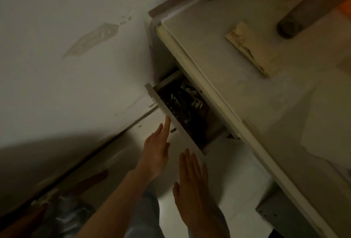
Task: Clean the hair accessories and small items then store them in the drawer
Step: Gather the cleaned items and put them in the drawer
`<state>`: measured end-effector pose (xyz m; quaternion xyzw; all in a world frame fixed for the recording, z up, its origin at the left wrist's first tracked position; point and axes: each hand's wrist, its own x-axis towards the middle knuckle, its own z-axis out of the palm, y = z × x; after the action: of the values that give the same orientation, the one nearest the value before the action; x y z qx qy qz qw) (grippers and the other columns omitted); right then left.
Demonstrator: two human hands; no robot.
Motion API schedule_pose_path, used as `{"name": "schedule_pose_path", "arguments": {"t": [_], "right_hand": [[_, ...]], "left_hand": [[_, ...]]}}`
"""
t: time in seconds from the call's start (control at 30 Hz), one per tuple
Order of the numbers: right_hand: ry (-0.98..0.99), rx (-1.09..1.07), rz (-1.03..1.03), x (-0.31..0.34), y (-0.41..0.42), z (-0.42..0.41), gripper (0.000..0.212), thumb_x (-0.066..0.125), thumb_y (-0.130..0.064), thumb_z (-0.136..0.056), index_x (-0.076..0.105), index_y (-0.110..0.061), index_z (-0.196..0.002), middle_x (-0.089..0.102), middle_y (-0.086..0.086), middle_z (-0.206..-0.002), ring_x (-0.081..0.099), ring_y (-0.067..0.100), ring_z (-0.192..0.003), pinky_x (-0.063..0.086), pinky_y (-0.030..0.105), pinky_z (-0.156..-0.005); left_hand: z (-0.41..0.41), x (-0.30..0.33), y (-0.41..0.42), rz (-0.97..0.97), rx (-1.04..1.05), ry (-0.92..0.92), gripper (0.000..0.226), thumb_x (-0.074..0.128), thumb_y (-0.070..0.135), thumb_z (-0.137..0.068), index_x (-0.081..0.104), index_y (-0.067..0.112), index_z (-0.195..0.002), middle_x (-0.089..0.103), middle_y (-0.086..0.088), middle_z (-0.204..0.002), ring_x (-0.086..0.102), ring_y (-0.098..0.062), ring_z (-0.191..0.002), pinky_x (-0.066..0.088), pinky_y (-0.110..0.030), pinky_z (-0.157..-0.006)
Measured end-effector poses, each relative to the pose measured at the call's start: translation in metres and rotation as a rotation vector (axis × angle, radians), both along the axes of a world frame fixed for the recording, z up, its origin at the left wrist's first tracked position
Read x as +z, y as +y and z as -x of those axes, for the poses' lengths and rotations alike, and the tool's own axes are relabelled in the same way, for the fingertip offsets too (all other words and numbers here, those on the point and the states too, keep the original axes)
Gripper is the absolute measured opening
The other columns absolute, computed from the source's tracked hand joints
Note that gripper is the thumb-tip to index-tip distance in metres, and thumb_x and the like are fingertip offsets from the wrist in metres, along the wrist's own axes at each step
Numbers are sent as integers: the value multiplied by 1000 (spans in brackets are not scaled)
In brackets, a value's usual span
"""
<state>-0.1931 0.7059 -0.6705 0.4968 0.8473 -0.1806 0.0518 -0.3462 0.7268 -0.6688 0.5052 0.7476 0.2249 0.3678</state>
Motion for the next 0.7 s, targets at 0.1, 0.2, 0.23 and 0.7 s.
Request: {"name": "schedule_pose_path", "arguments": {"t": [0.1,0.2,0.23,0.7], "right_hand": [[-63,-104,-22,-14,-12,17,125,89,-47,-43,28,0,-141,52,16,-137,35,29,-129,11,49,-110],[-94,-249,10,-22,-19,47,131,89,-39,-47,12,-2,-147,23,16,-155,24,30,-139,5,50,-112],[-88,-308,0,-26,-21,56,134,89,-35,-45,9,-1,-148,10,14,-159,14,29,-144,2,49,-113],[43,-589,-376,-88,-21,105,122,84,-19,-52,11,-5,-149,-6,8,-160,11,24,-144,6,51,-113]], "left_hand": [[18,-10,-2,-24,-175,111,87,47,8,-96,-23,28,-143,-3,9,-153,3,-12,-144,6,-38,-120],[38,-19,-2,-92,-340,203,91,43,8,-97,-36,29,-137,-14,7,-150,-5,-12,-141,-1,-31,-115],[44,-23,-1,-139,-374,204,95,46,6,-95,-33,34,-138,-8,3,-152,1,-16,-142,5,-37,-116],[83,-74,10,-457,-618,624,57,34,22,-89,31,6,-144,33,-9,-149,27,-23,-134,-1,-34,-114]]}}
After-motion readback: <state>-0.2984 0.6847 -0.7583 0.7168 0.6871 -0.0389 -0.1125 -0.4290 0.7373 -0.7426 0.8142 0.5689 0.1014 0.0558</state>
